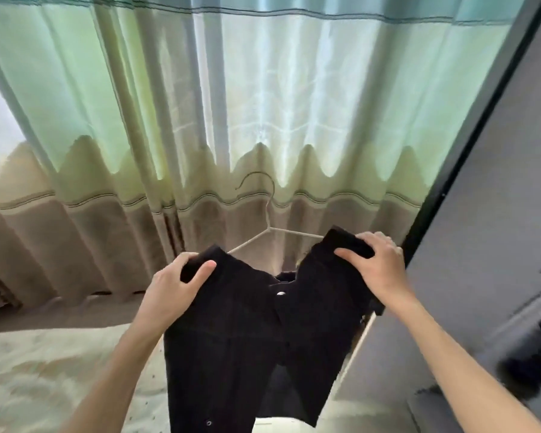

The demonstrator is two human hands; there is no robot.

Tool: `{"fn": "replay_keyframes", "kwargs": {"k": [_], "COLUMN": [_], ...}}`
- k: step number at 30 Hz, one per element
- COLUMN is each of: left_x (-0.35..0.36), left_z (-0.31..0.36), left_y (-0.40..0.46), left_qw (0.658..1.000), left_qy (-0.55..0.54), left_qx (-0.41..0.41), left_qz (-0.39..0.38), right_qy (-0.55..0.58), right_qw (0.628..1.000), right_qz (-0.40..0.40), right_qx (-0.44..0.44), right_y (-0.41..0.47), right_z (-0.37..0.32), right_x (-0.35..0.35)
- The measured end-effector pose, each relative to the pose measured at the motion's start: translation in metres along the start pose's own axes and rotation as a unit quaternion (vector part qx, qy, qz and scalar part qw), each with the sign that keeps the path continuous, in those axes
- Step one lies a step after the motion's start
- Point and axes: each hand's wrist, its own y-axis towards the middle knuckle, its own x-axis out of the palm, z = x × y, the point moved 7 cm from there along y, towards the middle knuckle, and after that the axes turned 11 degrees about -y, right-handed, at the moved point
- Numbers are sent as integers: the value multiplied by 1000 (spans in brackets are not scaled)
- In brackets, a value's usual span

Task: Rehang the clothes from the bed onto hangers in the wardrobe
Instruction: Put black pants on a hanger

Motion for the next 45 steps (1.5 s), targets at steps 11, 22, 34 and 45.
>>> {"fn": "replay_keyframes", "kwargs": {"k": [11, 22, 34, 45], "left_x": [215, 315, 413, 493], "left_z": [77, 151, 236, 277], "left_y": [-6, -13, -100, -238], "left_qw": [986, 939, 847, 699], "left_qy": [-53, -63, -47, -53], "left_qx": [60, 213, 349, 383], "left_qz": [-149, -262, -398, -601], "right_qy": [-65, -177, -209, -266], "right_qw": [984, 935, 874, 757], "right_qz": [10, 19, 49, 118], "right_qx": [164, 307, 436, 585], "right_y": [-55, -150, -269, -383], "right_z": [187, 214, 190, 210], "right_x": [-105, -171, -230, -277]}}
